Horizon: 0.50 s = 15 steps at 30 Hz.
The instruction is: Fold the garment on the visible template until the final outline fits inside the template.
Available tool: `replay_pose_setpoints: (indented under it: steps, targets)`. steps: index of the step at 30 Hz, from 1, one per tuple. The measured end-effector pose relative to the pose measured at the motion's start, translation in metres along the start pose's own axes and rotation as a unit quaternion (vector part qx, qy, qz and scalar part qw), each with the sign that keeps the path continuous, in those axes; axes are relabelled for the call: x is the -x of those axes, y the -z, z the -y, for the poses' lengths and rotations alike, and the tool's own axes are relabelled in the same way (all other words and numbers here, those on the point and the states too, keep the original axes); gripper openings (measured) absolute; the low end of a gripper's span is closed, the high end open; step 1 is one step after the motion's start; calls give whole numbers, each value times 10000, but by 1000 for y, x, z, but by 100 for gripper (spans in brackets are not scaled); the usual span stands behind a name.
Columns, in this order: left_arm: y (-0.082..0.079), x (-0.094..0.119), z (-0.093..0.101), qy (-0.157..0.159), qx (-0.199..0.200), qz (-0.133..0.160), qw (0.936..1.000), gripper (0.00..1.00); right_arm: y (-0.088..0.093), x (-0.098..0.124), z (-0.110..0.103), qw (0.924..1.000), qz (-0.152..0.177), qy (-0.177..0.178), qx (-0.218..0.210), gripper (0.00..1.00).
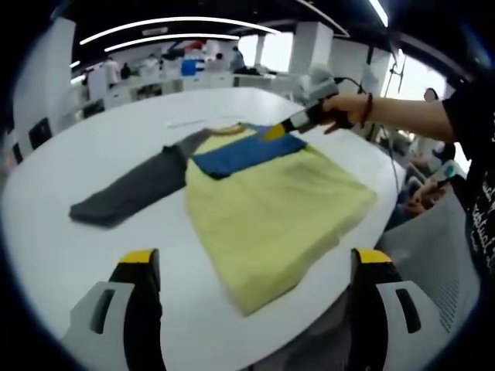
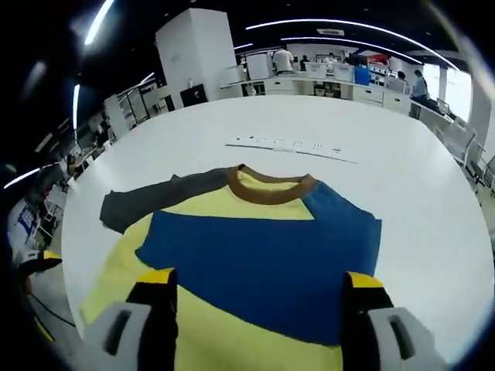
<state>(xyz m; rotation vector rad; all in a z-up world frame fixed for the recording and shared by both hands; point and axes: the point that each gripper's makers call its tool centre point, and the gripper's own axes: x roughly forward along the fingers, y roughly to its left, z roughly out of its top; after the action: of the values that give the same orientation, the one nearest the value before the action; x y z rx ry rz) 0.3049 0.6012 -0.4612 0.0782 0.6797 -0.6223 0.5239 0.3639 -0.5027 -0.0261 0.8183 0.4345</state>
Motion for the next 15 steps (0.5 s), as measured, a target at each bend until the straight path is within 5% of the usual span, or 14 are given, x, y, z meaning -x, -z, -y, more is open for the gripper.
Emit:
replay_pose_setpoints:
  steps: [15]
  targets:
    - [-6,0,3,13,-36,59,10000,99,18,21,45,9986,-42,382,-351,86]
